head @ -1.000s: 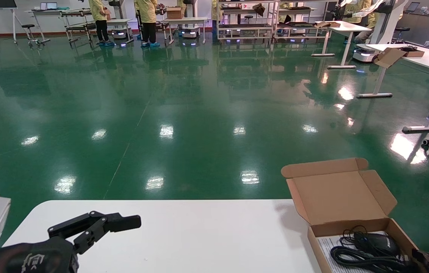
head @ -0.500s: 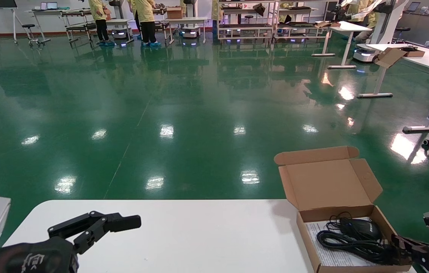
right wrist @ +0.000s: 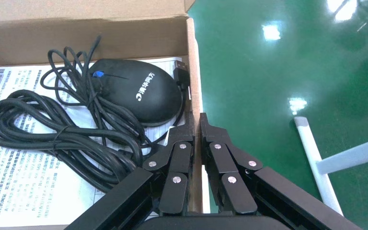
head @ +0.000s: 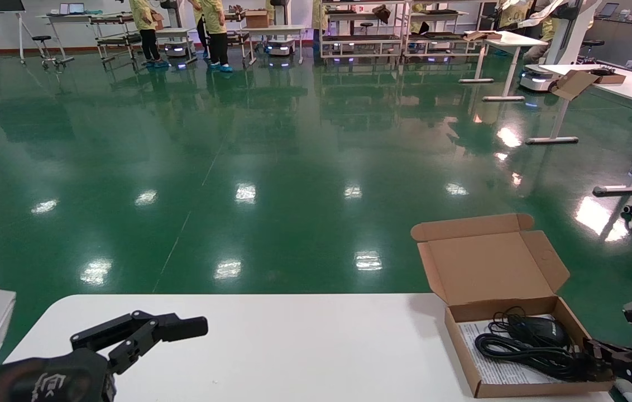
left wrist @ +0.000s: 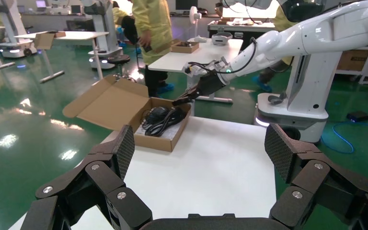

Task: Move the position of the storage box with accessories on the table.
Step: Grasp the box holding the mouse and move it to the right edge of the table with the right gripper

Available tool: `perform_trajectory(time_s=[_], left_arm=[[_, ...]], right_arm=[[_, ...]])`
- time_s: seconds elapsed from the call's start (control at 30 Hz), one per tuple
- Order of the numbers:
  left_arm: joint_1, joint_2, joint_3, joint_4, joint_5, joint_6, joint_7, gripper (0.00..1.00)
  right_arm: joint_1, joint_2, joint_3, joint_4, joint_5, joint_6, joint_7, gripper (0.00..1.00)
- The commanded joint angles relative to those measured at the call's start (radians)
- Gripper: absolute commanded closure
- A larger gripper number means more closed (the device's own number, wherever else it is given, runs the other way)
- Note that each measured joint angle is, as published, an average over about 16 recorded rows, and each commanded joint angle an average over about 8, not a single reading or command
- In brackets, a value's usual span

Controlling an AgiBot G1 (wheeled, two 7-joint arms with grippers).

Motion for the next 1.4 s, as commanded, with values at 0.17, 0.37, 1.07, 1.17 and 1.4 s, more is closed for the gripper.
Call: perform_trajectory(time_s=[0.17,0.37,1.07,1.17,1.4], left_arm=[[0.000,0.000,0.000,0.000,0.000,0.000,0.000,0.00],[0.000,0.000,0.000,0.000,0.000,0.000,0.000,0.00],[0.000,0.000,0.000,0.000,0.000,0.000,0.000,0.00],[0.000,0.000,0.000,0.000,0.000,0.000,0.000,0.00],[0.000,0.000,0.000,0.000,0.000,0.000,0.000,0.00]], right_arm=[[0.017,-0.040,0.024,-0.083,0.015,-0.040,-0.083,1.00],[0.035,-0.080,0.046,-0.159,0.031,-0.054,-0.157,1.00],[0.051,-0.144,0.113,-0.304,0.106,-0.067,-0.315,0.01],[0.050,-0.147,0.119,-0.313,0.115,-0.064,-0.330,0.00],[0.048,-0.153,0.135,-0.326,0.135,-0.060,-0.358,0.00]])
